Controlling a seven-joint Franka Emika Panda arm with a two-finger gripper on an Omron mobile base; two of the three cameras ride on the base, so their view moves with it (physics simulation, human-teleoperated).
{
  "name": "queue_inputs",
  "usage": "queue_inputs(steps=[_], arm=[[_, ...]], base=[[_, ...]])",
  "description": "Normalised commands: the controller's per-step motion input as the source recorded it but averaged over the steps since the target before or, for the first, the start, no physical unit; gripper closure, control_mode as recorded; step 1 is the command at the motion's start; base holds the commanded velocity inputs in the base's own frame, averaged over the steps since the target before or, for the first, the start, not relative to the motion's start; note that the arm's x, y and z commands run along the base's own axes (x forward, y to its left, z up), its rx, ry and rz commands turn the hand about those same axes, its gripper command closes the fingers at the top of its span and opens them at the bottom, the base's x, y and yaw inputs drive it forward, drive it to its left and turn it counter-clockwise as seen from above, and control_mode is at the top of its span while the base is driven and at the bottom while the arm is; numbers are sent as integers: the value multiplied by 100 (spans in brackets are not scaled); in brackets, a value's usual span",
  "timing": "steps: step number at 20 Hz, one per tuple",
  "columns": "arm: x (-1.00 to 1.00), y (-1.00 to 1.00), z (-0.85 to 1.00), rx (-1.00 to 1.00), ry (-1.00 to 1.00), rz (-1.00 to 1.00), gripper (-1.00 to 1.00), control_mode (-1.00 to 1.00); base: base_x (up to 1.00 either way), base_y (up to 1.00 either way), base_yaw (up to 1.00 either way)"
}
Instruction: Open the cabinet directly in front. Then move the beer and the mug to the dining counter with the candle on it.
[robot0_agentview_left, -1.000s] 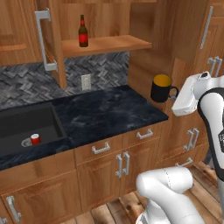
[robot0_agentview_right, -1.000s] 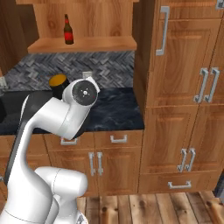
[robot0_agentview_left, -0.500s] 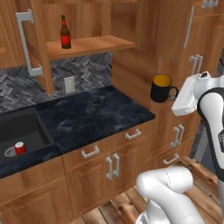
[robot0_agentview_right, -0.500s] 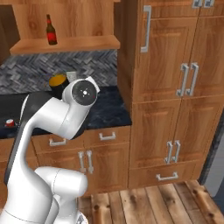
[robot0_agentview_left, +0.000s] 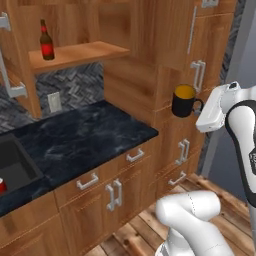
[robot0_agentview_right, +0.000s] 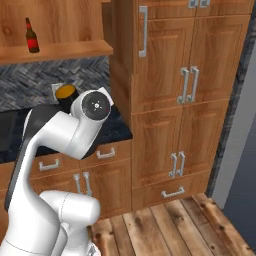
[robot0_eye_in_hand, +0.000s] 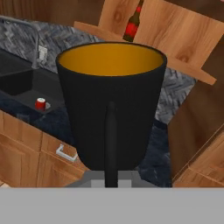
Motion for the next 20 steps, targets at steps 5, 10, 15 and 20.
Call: queue_inputs(steps=[5, 10, 15, 20], arm=[[0, 0, 0, 0, 0, 0, 100, 100], [0, 0, 0, 0, 0, 0, 100, 100], [0, 0, 0, 0, 0, 0, 100, 100], [0, 0, 0, 0, 0, 0, 100, 100]], base=[[0, 0, -30], [-2, 0, -31], [-6, 0, -31], [-6, 0, -31]])
